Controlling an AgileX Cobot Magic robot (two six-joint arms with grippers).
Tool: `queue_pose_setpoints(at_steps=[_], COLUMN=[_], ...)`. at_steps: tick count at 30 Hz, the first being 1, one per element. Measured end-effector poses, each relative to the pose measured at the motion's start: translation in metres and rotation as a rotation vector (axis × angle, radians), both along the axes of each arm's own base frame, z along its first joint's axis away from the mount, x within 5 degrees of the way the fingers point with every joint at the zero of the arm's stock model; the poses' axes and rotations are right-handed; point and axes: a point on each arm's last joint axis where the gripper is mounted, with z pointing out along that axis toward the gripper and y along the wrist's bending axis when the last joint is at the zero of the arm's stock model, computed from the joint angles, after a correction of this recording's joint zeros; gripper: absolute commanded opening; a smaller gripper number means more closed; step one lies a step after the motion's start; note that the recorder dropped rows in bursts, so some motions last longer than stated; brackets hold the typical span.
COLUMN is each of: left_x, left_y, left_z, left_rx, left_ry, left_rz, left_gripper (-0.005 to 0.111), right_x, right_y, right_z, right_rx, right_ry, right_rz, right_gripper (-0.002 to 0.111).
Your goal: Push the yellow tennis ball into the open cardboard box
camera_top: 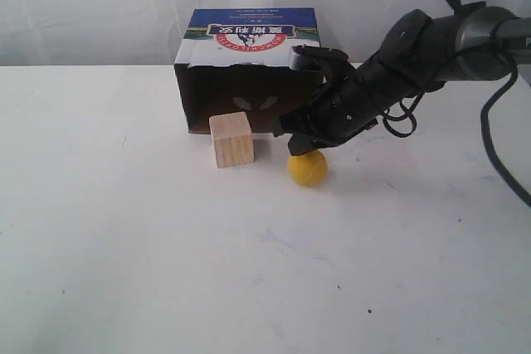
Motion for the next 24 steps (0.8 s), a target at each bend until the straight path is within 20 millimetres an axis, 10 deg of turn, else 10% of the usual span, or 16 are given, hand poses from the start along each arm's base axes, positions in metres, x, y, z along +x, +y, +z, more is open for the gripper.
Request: queue_pose_setpoints(at_steps=[24], left_x=[0.0], left_y=[0.0], left_z=[0.0], left_rx=[0.0], left_ry=[0.0], left_rz=[0.0], left_gripper=[0.0], right_x=[0.029], right_y=[-0.012], right_z=[-0.003], right_rx=[-0.126], right_ry=[-0.206], right_rz=[-0.128], right_gripper=[0.0])
